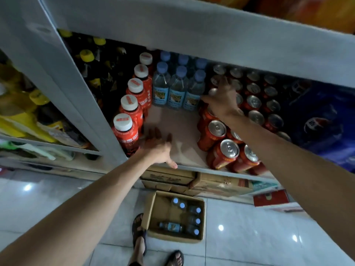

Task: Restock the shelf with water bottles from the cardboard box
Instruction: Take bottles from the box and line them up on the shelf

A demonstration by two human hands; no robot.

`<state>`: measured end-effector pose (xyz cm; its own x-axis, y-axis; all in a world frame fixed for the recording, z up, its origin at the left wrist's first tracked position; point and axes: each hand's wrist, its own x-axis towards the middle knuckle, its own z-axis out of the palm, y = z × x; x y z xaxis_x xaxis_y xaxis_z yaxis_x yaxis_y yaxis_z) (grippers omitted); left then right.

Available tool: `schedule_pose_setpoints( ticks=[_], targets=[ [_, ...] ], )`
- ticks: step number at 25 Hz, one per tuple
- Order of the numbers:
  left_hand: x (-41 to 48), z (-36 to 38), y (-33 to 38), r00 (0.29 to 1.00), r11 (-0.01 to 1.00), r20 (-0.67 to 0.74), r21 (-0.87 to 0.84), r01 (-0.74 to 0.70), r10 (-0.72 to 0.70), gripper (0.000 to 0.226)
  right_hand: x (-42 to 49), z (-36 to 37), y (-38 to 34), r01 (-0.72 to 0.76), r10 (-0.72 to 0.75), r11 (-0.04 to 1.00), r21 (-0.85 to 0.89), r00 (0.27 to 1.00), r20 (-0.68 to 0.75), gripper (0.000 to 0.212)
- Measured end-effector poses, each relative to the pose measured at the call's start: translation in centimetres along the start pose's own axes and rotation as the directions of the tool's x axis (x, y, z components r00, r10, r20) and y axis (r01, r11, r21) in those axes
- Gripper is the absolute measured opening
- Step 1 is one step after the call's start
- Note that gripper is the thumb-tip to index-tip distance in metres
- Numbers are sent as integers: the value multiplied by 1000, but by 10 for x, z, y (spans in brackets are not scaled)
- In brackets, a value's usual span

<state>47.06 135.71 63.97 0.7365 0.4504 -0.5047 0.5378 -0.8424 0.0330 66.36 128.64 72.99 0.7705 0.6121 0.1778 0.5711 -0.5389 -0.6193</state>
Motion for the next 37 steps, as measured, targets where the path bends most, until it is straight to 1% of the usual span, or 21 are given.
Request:
schedule_pose_setpoints(
  ticks=[2,3,4,6,7,8,10,12,13,15,18,21,24,25,27,28,29,31,34,36,37],
  targets=[
    [-15,1,12,998,996,-58,-92,-9,3,101,-45,-28,1,48,-46,998,27,997,-65,48],
    [-27,6,22,990,990,-141,-134,-47,28,88,-74,-42,4,77,-72,996,52,994,-81,36],
    [-41,15,31,965,983,-254,-145,-111,71,73,-106,-54,11,97,-90,992,84,993,-78,26],
    [-68,35,52,862,961,-467,-84,-264,196,45,-167,-67,36,72,-65,985,155,997,-47,14],
    [-79,46,65,831,942,-488,-49,-331,267,35,-195,-68,53,22,-18,982,190,1000,-21,14],
    [-87,55,75,853,928,-417,-52,-368,315,29,-220,-62,72,-35,35,978,205,999,8,15],
    [-82,88,91,933,924,-99,-138,-357,346,25,-261,-38,120,-171,160,967,188,985,71,17],
    [-61,134,103,915,932,242,-251,-261,322,23,-300,-5,172,-363,336,921,139,923,185,16],
    [-46,158,107,897,934,329,-294,-202,297,21,-316,12,198,-463,428,881,98,868,251,13],
    [-19,203,113,867,936,435,-341,-91,243,21,-350,46,238,-610,566,792,7,739,366,11],
    [18,250,130,847,942,497,-335,-14,189,15,-393,102,289,-699,660,708,-98,607,443,20],
    [78,338,136,835,959,538,-279,46,117,14,-433,194,349,-752,695,642,-151,487,530,25],
    [135,456,113,829,976,559,-179,123,-2,43,-459,301,406,-731,680,646,-220,420,601,28],
    [149,489,103,830,976,556,-155,153,-42,41,-462,333,424,-709,675,662,-242,424,604,30],
    [174,549,81,821,965,562,-146,216,-98,12,-467,399,459,-657,645,709,-257,456,614,35],
    [184,577,72,824,974,558,-118,195,-97,7,-469,434,475,-620,624,735,-274,461,631,38],
    [195,601,62,829,982,552,-93,166,-88,9,-472,468,490,-575,601,762,-296,460,654,41],
    [213,639,48,841,983,525,-38,177,-131,17,-481,532,511,-472,568,804,-362,428,703,44],
    [230,675,39,850,947,452,-35,320,-271,14,-493,603,530,-259,559,829,-496,346,753,51],
    [235,685,37,830,943,466,29,331,-305,20,-499,629,537,-172,580,812,-557,333,743,57],
    [237,688,36,816,936,476,42,350,-327,31,-498,633,537,-157,589,805,-572,334,736,59]
  ],
)
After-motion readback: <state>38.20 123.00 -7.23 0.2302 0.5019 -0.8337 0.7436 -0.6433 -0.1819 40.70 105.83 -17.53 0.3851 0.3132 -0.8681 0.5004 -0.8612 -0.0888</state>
